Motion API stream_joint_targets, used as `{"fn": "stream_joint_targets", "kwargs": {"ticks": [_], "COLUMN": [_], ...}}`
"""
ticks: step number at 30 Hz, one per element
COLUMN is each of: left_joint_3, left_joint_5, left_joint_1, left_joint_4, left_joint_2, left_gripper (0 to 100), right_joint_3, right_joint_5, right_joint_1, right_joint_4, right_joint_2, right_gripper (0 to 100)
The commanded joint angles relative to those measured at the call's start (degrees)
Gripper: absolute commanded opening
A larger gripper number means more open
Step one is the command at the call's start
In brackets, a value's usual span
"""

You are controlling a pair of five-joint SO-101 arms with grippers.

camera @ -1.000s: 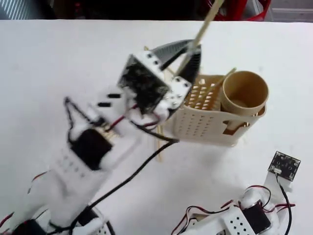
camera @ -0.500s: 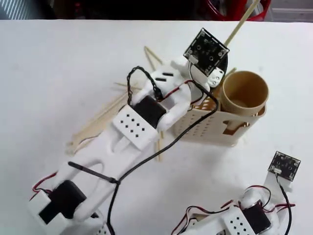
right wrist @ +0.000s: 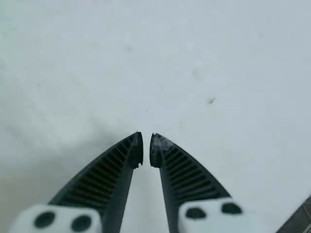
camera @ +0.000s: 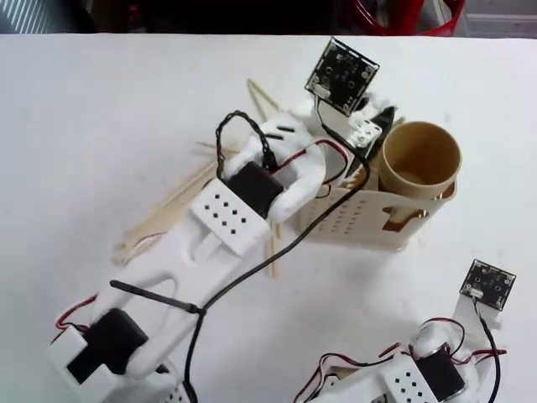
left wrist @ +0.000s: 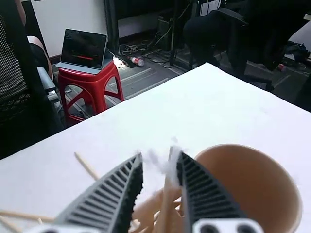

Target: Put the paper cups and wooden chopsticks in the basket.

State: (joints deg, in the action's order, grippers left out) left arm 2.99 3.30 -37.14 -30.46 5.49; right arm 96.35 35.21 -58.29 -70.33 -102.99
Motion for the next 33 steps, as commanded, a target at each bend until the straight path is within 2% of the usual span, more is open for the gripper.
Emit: {"fn": "stream_joint_targets", "kwargs": {"ticks": [1, 4, 8, 12, 14, 17, 19, 23, 27, 33], "left_joint_3": [-5.19, -7.65, -7.91, -5.01, -0.97, 4.75, 6.86, 7.3, 7.3, 4.22], "left_joint_5": [0.7, 0.79, 0.0, -11.69, -16.35, -27.08, -33.23, -40.79, -48.88, -48.0], "left_joint_1": [4.18, 11.03, 23.87, 35.38, 40.13, 45.05, 46.55, 46.55, 42.77, 39.52], "left_joint_4": [-3.87, -8.7, -18.9, -29.45, -31.82, -34.2, -35.25, -36.84, -36.92, -36.22], "left_joint_2": [4.0, 10.33, 19.74, 20.44, 17.98, 12.79, 8.4, 0.13, -5.32, -12.88], "left_gripper": [11, 2, 7, 13, 15, 15, 15, 15, 15, 15], "right_joint_3": [0.53, 0.53, 0.53, 0.53, 0.53, 0.53, 0.53, 0.53, 0.53, 0.53], "right_joint_5": [0.44, 0.44, 0.44, 0.44, 0.44, 0.44, 0.44, 0.44, 0.44, 0.44], "right_joint_1": [-0.4, -0.4, -0.4, -0.4, -0.4, -0.4, -0.4, -0.4, -0.48, -0.48], "right_joint_4": [0.13, 0.13, 0.13, 0.13, 0.04, 0.04, 0.04, 0.04, 0.04, 0.04], "right_joint_2": [-0.13, -0.13, -0.13, -0.13, -0.13, -0.13, -0.13, -0.04, -0.04, -0.04], "right_gripper": [3.8, 3.8, 3.8, 3.8, 3.8, 3.8, 3.8, 3.8, 3.8, 3.8]}}
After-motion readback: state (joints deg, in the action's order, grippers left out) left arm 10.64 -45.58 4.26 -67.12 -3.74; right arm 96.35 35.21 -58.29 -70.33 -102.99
